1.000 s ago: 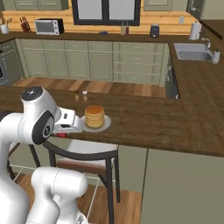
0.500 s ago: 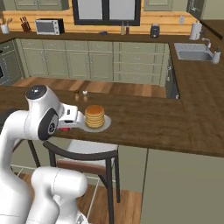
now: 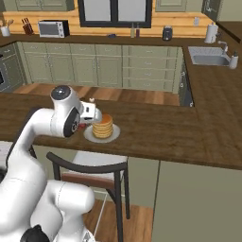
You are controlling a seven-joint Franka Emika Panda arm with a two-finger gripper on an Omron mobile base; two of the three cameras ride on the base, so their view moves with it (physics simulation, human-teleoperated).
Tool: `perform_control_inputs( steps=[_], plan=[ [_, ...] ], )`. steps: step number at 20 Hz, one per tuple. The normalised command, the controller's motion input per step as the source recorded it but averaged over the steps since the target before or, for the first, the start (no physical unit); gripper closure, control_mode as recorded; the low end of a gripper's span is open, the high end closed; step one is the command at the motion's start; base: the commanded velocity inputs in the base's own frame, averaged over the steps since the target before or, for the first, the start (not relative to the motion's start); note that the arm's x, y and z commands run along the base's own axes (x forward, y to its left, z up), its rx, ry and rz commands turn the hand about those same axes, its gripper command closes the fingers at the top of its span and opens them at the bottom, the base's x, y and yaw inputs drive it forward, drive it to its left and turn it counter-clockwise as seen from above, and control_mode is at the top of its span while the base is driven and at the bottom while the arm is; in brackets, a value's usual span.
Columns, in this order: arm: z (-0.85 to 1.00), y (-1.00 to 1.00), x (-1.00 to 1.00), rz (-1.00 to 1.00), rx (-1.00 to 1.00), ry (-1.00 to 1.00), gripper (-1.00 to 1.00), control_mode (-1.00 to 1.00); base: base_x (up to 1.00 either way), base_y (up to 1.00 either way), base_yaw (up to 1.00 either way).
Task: Take the strawberry from the fridge and place it on top of the pancake, located on the dining counter.
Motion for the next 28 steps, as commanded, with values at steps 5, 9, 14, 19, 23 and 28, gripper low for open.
perform_control_inputs(
  steps=[5, 9, 14, 19, 23, 28],
  plan=[
    [-0.02, 0.0, 1.0, 0.0, 0.0, 0.0, 1.0, -1.0, 0.0, 0.0, 0.0],
    [-0.25, 0.0, 1.0, 0.0, -0.03, 0.0, 1.0, -1.0, 0.0, 0.0, 0.0],
    [-0.31, 0.07, 1.0, 0.0, 0.0, 0.04, 1.0, -1.0, 0.0, 0.0, 0.0],
    [-0.29, 0.07, 0.88, 0.0, 0.0, 0.07, 1.0, -1.0, 0.0, 0.0, 0.0],
    [-0.29, -0.01, 0.43, 0.0, 0.0, 0.18, 1.0, -1.0, 0.0, 0.0, 0.0],
    [-0.29, 0.0, 0.21, 0.0, 0.0, 0.19, 1.0, -1.0, 0.0, 0.0, 0.0]
  ],
)
